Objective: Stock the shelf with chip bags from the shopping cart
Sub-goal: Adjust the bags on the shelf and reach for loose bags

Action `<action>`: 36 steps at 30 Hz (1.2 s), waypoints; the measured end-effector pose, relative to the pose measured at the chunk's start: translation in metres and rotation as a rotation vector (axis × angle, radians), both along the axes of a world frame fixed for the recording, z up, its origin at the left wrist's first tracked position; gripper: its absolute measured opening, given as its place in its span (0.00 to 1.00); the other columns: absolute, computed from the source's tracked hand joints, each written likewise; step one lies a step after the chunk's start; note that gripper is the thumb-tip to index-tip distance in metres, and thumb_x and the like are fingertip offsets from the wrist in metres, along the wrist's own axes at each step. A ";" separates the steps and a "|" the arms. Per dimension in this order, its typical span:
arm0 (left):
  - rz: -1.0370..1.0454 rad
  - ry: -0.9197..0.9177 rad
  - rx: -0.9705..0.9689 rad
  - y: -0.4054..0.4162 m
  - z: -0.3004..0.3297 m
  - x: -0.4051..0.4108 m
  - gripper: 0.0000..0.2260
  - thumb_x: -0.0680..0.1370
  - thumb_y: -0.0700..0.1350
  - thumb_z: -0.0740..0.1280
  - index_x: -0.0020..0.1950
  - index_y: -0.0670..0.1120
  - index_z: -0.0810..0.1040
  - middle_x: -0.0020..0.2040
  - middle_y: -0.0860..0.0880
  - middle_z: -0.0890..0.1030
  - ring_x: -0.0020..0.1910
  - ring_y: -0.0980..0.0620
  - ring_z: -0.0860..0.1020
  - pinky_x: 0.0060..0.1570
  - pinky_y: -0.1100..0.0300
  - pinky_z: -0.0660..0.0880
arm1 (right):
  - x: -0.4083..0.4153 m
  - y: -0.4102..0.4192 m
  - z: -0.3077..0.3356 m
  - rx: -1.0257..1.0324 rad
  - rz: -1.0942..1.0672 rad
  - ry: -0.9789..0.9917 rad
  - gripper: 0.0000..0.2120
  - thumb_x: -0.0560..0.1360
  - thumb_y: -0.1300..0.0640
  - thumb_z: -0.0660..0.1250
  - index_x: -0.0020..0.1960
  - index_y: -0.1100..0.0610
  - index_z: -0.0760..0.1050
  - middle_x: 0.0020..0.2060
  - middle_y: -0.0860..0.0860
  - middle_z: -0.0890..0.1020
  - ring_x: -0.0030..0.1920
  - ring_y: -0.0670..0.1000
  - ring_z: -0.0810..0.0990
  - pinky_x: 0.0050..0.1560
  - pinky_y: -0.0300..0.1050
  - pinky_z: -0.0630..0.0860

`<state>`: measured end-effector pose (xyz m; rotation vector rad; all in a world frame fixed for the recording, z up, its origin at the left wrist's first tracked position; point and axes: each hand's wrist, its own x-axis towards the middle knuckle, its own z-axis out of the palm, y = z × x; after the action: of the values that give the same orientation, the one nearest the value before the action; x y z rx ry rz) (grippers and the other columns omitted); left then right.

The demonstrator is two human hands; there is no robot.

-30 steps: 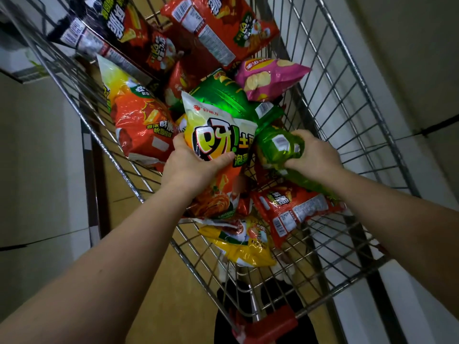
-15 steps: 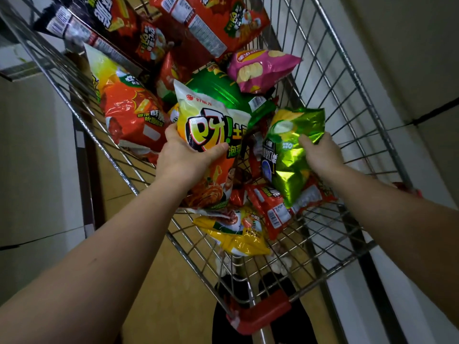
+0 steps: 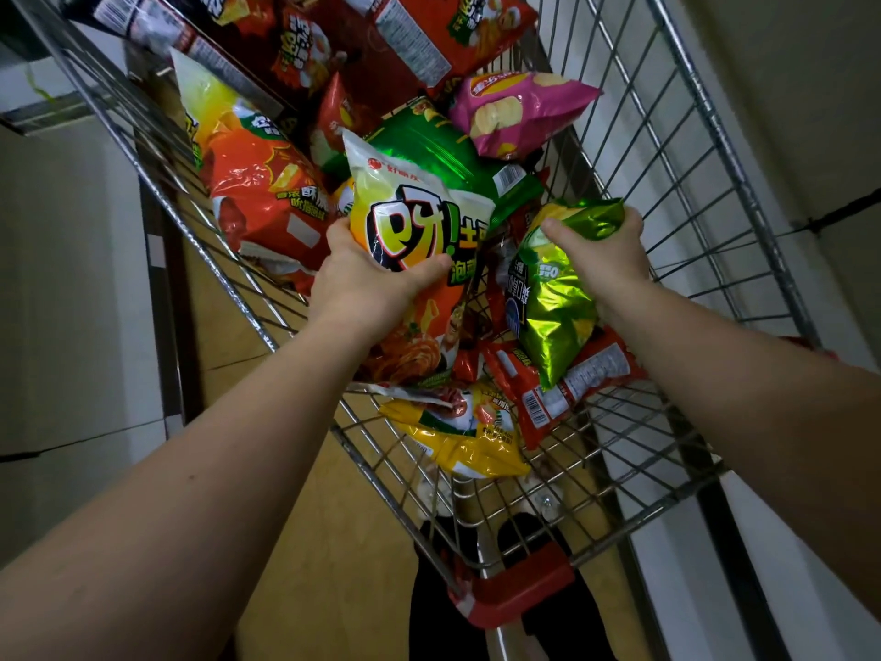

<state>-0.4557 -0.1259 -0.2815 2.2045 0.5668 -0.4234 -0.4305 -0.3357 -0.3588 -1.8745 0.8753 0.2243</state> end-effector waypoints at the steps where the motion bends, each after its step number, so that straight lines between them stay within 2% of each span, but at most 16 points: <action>1: -0.003 -0.001 0.003 0.000 0.000 0.000 0.41 0.69 0.58 0.74 0.74 0.48 0.57 0.67 0.46 0.72 0.66 0.43 0.71 0.63 0.49 0.68 | 0.000 0.002 0.002 0.061 -0.051 0.046 0.50 0.63 0.40 0.75 0.75 0.53 0.53 0.68 0.55 0.69 0.67 0.58 0.69 0.65 0.57 0.69; 3: -0.010 -0.005 0.010 -0.001 -0.001 -0.001 0.41 0.68 0.58 0.74 0.74 0.48 0.57 0.67 0.46 0.72 0.66 0.43 0.71 0.63 0.49 0.68 | -0.008 0.004 -0.005 0.156 -0.106 0.150 0.53 0.55 0.41 0.80 0.72 0.56 0.60 0.64 0.55 0.73 0.63 0.59 0.73 0.61 0.59 0.73; 4: -0.014 -0.005 0.013 -0.001 -0.001 -0.001 0.42 0.68 0.59 0.74 0.74 0.48 0.57 0.67 0.46 0.72 0.67 0.43 0.70 0.63 0.49 0.68 | -0.014 0.003 -0.011 0.201 -0.106 0.181 0.49 0.54 0.44 0.82 0.69 0.57 0.65 0.62 0.55 0.75 0.61 0.59 0.75 0.58 0.59 0.75; 6: -0.020 -0.006 0.019 -0.001 -0.003 -0.002 0.42 0.68 0.59 0.74 0.74 0.48 0.56 0.68 0.46 0.72 0.67 0.43 0.70 0.64 0.48 0.68 | -0.026 0.003 -0.017 0.235 -0.089 0.184 0.31 0.64 0.54 0.78 0.64 0.59 0.71 0.57 0.54 0.78 0.56 0.57 0.78 0.54 0.53 0.77; 7: -0.020 -0.009 0.021 -0.001 -0.003 -0.002 0.42 0.68 0.59 0.74 0.74 0.48 0.56 0.68 0.46 0.72 0.67 0.43 0.70 0.64 0.48 0.68 | -0.029 0.002 -0.018 0.214 -0.057 0.175 0.27 0.67 0.57 0.76 0.63 0.59 0.72 0.55 0.53 0.79 0.54 0.55 0.79 0.51 0.49 0.76; 9: -0.011 -0.028 0.024 0.000 -0.004 -0.003 0.43 0.67 0.60 0.74 0.74 0.48 0.56 0.67 0.46 0.72 0.67 0.43 0.70 0.64 0.48 0.69 | -0.032 -0.002 -0.015 0.214 -0.003 0.113 0.23 0.69 0.57 0.74 0.62 0.57 0.73 0.52 0.52 0.79 0.51 0.53 0.78 0.49 0.45 0.74; 12: 0.023 -0.085 0.024 0.000 0.000 -0.003 0.42 0.68 0.59 0.74 0.75 0.48 0.56 0.67 0.46 0.72 0.66 0.43 0.71 0.64 0.50 0.68 | -0.033 -0.008 -0.001 0.348 0.044 0.070 0.17 0.70 0.55 0.73 0.56 0.52 0.74 0.50 0.49 0.80 0.49 0.51 0.79 0.51 0.47 0.76; 15: 0.057 -0.145 0.015 0.001 0.007 -0.002 0.41 0.69 0.58 0.74 0.74 0.47 0.57 0.67 0.46 0.73 0.66 0.44 0.71 0.62 0.51 0.68 | -0.038 -0.021 0.009 0.466 0.051 0.085 0.18 0.71 0.54 0.71 0.59 0.52 0.73 0.50 0.49 0.81 0.48 0.49 0.80 0.45 0.45 0.76; 19: 0.086 -0.160 -0.004 0.004 0.012 -0.002 0.40 0.69 0.58 0.74 0.73 0.47 0.57 0.66 0.47 0.73 0.65 0.44 0.72 0.61 0.52 0.68 | -0.045 -0.032 0.020 0.518 0.049 0.070 0.18 0.70 0.57 0.71 0.59 0.54 0.75 0.51 0.51 0.82 0.48 0.50 0.81 0.44 0.43 0.76; 22: 0.102 -0.165 -0.019 0.006 0.014 -0.002 0.43 0.68 0.60 0.74 0.74 0.48 0.56 0.67 0.47 0.72 0.66 0.44 0.72 0.64 0.49 0.69 | -0.050 -0.030 0.030 0.513 0.100 0.022 0.16 0.67 0.56 0.73 0.54 0.52 0.77 0.50 0.50 0.83 0.50 0.52 0.81 0.51 0.47 0.77; 24: 0.131 -0.183 -0.040 0.007 0.017 -0.001 0.44 0.67 0.60 0.75 0.75 0.49 0.55 0.67 0.47 0.72 0.65 0.44 0.72 0.65 0.46 0.69 | -0.049 -0.027 0.040 0.516 0.119 -0.028 0.12 0.69 0.58 0.72 0.51 0.52 0.77 0.50 0.50 0.83 0.51 0.53 0.81 0.55 0.49 0.76; 26: 0.180 -0.215 -0.063 0.008 0.021 0.001 0.45 0.67 0.60 0.75 0.75 0.48 0.55 0.66 0.47 0.73 0.65 0.44 0.72 0.65 0.45 0.70 | -0.043 -0.024 0.048 0.519 0.076 -0.086 0.09 0.71 0.59 0.69 0.50 0.52 0.77 0.47 0.49 0.83 0.49 0.52 0.81 0.53 0.47 0.76; 29: 0.249 -0.265 -0.089 0.010 0.028 0.003 0.44 0.67 0.59 0.75 0.75 0.47 0.55 0.66 0.47 0.72 0.65 0.44 0.72 0.66 0.46 0.69 | -0.026 -0.014 0.062 0.571 -0.034 -0.191 0.10 0.70 0.59 0.70 0.51 0.53 0.76 0.45 0.49 0.83 0.43 0.48 0.83 0.44 0.43 0.78; 33: 0.285 -0.371 -0.099 0.009 0.035 0.001 0.47 0.67 0.59 0.75 0.76 0.47 0.53 0.69 0.48 0.71 0.68 0.47 0.70 0.68 0.48 0.67 | -0.007 0.006 0.077 0.632 -0.139 -0.315 0.22 0.63 0.53 0.72 0.56 0.54 0.75 0.47 0.50 0.83 0.46 0.49 0.83 0.46 0.44 0.80; 36: 0.314 -0.422 -0.122 0.009 0.040 -0.003 0.46 0.67 0.57 0.75 0.76 0.48 0.53 0.68 0.49 0.71 0.66 0.50 0.71 0.67 0.51 0.67 | 0.011 0.023 0.092 0.701 -0.213 -0.487 0.14 0.72 0.61 0.70 0.57 0.54 0.74 0.47 0.50 0.82 0.46 0.48 0.82 0.46 0.44 0.79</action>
<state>-0.4583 -0.1171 -0.2420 1.9641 0.6196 0.1660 -0.4193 -0.3124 -0.2669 -1.1000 0.5488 -0.0598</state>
